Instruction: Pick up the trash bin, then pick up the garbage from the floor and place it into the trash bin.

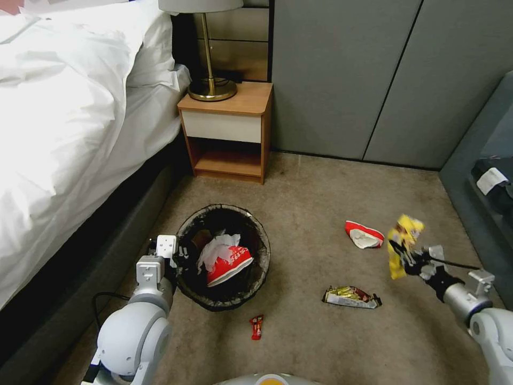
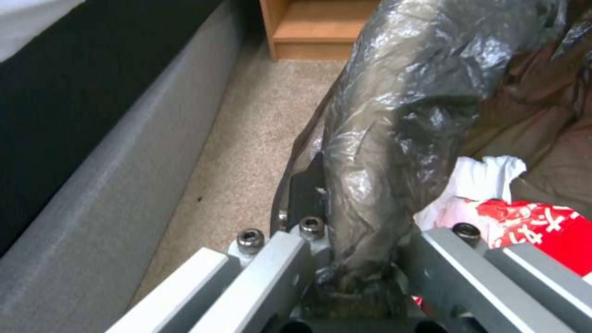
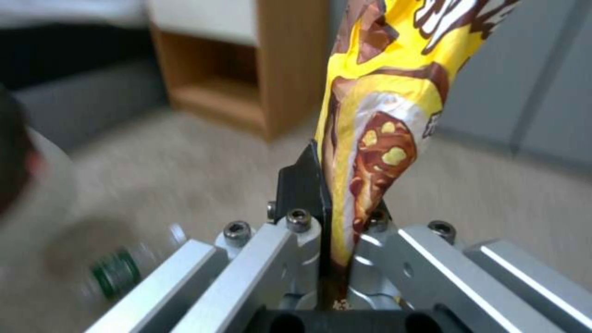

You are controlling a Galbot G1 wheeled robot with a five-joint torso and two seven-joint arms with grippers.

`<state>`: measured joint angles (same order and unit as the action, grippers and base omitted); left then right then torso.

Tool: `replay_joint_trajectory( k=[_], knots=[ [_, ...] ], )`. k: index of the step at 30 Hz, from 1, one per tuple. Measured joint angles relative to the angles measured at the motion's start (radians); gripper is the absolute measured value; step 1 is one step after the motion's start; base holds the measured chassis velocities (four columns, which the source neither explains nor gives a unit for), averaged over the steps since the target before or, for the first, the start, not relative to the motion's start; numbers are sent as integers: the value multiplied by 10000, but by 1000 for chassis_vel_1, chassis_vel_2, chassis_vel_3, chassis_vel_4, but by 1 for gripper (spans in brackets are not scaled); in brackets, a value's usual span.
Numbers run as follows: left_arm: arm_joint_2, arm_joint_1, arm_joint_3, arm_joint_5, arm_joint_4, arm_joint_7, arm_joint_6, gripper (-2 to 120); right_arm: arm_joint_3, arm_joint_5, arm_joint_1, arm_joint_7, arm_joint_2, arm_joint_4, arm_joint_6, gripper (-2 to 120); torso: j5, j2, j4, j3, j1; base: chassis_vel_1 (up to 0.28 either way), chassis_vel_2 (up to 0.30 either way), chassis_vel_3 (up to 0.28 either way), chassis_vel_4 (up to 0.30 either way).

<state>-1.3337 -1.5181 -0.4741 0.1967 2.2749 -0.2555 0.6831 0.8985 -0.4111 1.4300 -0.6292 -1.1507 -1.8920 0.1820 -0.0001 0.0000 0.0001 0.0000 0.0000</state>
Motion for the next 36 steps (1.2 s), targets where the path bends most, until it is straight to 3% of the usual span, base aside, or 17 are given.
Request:
replay_joint_trajectory(
  k=[6,9,16,22,24,36],
  knots=[
    [-21,-18,44,-10,67,-4,4,0,-843,-386,-388,1088,517,-1931,716,0,-1,0,1,0,0,0,0,0,0],
    [-25,-35,42,-21,117,0,12,0,-1761,-1214,-702,1740,1158,-3144,1435,0,0,0,0,0,0,0,0,0,0],
    [-115,-55,41,-111,111,11,10,0,-3248,-2698,-1514,1806,2512,-4226,2064,0,1,0,0,0,0,0,0,0,0],
    [-273,-47,124,-285,-10,56,-23,0,-4388,-3102,-2904,1045,3314,-4155,2074,0,1,0,-1,0,1,0,0,0,0],
    [-330,-39,144,-338,-55,64,-38,0,-5223,-3076,-3568,557,3661,-3922,2070,0,0,0,-1,0,0,0,0,0,0],
    [-392,-20,154,-396,-150,90,-58,0,-8170,-2646,-5867,461,3767,-3057,2103,0,2,0,0,0,0,0,0,0,0]
  ],
)
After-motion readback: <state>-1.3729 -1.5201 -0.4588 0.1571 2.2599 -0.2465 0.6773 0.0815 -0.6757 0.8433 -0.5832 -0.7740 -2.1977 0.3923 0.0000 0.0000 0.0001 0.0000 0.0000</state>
